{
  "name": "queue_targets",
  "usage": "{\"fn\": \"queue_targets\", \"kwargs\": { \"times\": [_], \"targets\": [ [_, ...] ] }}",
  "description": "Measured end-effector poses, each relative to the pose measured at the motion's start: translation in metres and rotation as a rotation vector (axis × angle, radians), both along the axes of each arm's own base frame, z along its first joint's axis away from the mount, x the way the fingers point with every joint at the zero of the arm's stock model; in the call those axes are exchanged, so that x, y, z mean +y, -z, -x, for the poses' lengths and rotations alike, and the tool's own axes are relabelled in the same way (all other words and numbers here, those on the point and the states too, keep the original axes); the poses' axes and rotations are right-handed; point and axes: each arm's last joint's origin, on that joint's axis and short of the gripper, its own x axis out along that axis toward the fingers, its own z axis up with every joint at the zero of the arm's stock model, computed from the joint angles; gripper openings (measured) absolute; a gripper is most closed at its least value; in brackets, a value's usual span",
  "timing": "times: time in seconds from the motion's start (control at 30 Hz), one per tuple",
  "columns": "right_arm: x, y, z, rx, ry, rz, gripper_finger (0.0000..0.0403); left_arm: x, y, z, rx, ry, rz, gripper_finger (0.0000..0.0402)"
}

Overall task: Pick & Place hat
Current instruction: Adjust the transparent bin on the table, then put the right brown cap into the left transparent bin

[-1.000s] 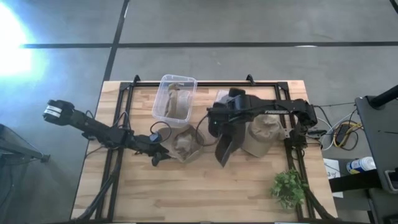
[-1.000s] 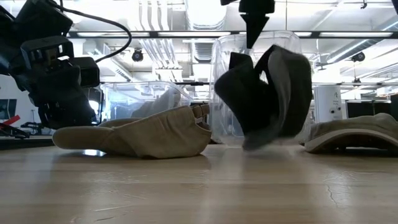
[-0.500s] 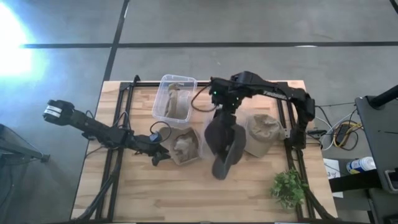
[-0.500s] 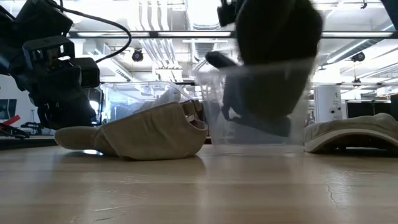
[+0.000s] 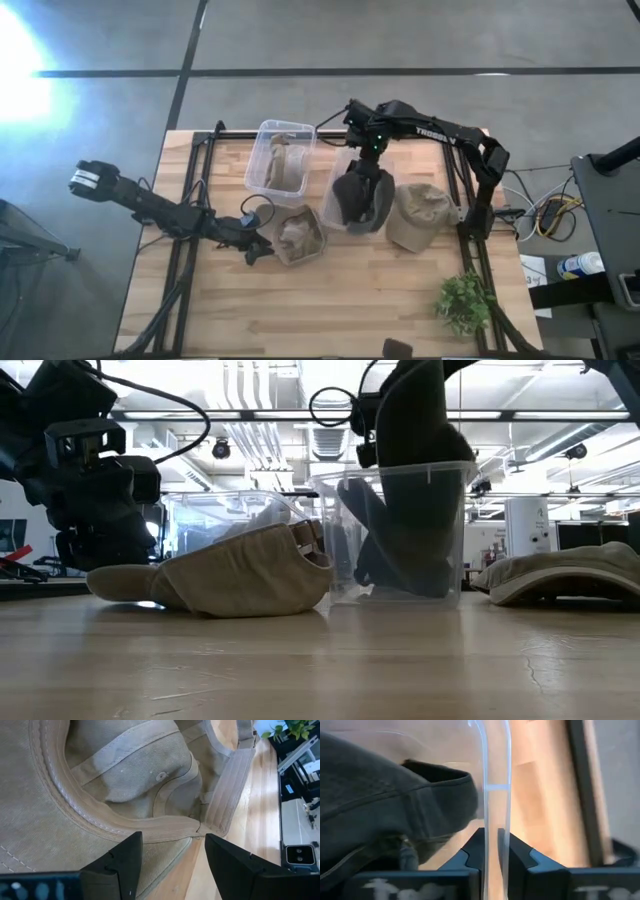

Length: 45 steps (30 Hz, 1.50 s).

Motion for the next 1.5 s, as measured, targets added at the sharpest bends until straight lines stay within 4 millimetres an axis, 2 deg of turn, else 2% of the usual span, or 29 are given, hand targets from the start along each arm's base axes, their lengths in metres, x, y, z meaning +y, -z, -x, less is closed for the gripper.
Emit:
{"fn": "queue_targets", "kwargs": {
  "times": [0.3,0.5,0.8,0.9,1.03,1.13,1.23,1.3,1.4,1.5],
  "targets": [
    [-0.017,0.0,-0.009,0.005,-0.08,0.314,0.0083,0.0,0.0,0.0,0.002,-0.011,0.015,0.0209],
    [-0.026,-0.002,-0.01,-0.051,-0.08,0.328,0.0115,0.0,0.0,0.0,0.003,-0.019,0.02,0.0209],
    [-0.027,-0.002,-0.01,-0.054,-0.079,0.338,0.0203,0.001,0.0,0.0,0.001,-0.034,0.013,0.0209],
    [-0.028,-0.016,-0.012,-0.094,-0.075,0.36,0.0222,0.001,0.0,0.0,0.001,-0.034,0.013,0.0209],
    [-0.024,-0.057,-0.015,-0.183,-0.061,0.404,0.0234,0.001,0.0,0.0,0.001,-0.035,0.013,0.0209],
    [-0.013,-0.094,-0.013,-0.247,-0.012,0.412,0.0235,0.001,0.0,0.0,0.001,-0.035,0.013,0.0209],
    [0.009,-0.123,-0.003,-0.262,0.053,0.355,0.0235,0.001,0.0,0.0,0.0,-0.033,0.01,0.0209],
    [0.03,-0.129,0.003,-0.201,0.062,0.291,0.0235,0.001,0.0,0.0,-0.001,-0.028,0.002,0.0209],
    [0.071,-0.127,0.007,-0.07,0.044,0.193,0.0235,0.001,0.0,0.0,-0.003,-0.018,-0.012,0.0209],
    [0.122,-0.13,0.002,-0.143,0.015,0.151,0.0235,0.001,0.0,0.0,-0.003,-0.016,-0.015,0.0209]
  ]
}}
